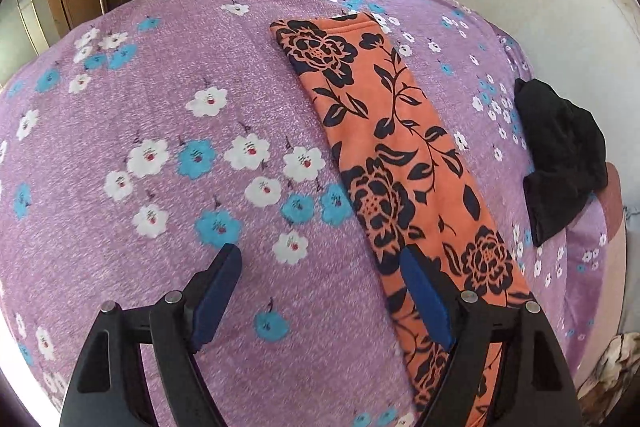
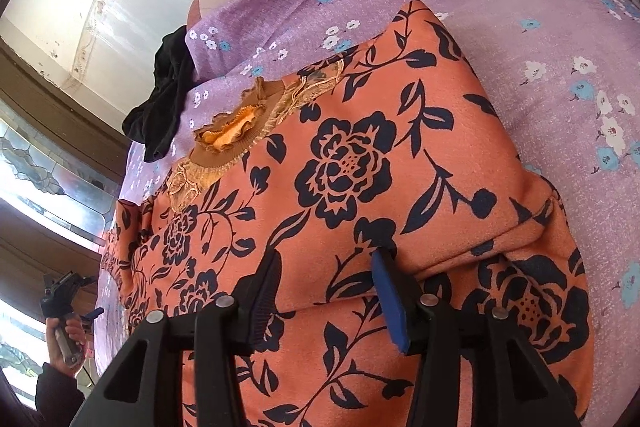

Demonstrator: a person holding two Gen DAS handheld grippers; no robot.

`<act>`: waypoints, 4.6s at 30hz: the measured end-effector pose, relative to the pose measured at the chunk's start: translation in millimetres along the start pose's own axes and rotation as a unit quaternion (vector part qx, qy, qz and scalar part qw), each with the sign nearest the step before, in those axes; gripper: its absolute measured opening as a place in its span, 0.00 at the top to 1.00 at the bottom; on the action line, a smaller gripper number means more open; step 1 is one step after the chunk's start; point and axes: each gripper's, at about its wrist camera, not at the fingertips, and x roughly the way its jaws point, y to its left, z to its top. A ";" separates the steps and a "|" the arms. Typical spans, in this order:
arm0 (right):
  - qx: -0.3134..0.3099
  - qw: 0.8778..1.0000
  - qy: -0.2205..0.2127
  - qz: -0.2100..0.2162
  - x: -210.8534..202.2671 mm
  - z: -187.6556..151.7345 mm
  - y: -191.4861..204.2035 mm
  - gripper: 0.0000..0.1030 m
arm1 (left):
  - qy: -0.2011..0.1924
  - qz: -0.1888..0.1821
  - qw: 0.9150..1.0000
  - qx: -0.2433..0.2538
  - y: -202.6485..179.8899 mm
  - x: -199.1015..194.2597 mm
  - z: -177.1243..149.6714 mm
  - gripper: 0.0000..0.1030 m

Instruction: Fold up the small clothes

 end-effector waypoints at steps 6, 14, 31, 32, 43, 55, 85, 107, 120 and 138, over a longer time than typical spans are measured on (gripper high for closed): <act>-0.011 1.000 -0.001 -0.006 1.0 0.0 3.8 0.47 | -0.032 -0.007 0.999 0.018 -28.3 21.4 19.3 0.21; -0.029 0.999 -0.006 -0.018 2.0 -0.6 9.5 0.47 | -0.054 0.052 0.988 0.135 -77.6 39.0 9.9 0.93; -0.015 0.998 -0.063 -0.013 -32.5 6.6 9.9 0.47 | -0.087 -0.114 0.883 0.447 -237.7 -132.6 -189.6 0.93; -0.010 0.998 -0.066 -0.011 -35.4 7.7 7.6 0.47 | -0.080 -0.122 0.870 0.471 -249.1 -135.9 -214.0 0.93; 0.054 0.994 -0.090 -0.003 -57.1 19.3 -23.3 0.47 | -0.117 -0.197 0.820 0.524 -228.8 -163.0 -313.8 0.13; -0.177 0.982 -0.059 0.014 -39.5 -25.4 81.7 0.47 | -0.066 0.079 0.932 0.347 -146.8 -15.9 -185.8 0.13; 0.026 0.993 0.034 0.114 61.7 -25.6 173.8 0.50 | -0.055 0.121 0.914 0.382 -150.2 6.1 -192.4 0.13; -0.050 0.997 0.008 -0.060 59.3 -2.7 157.3 0.92 | -0.059 0.126 0.910 0.390 -148.4 3.4 -194.7 0.13; 0.081 0.979 -0.085 -0.166 -63.7 45.5 -24.9 0.93 | -0.112 0.164 0.887 0.417 -152.6 -5.5 -202.7 0.13; 0.058 0.990 0.003 -0.127 2.3 38.9 -19.7 0.58 | -0.123 0.132 0.894 0.411 -159.8 -8.6 -206.8 0.13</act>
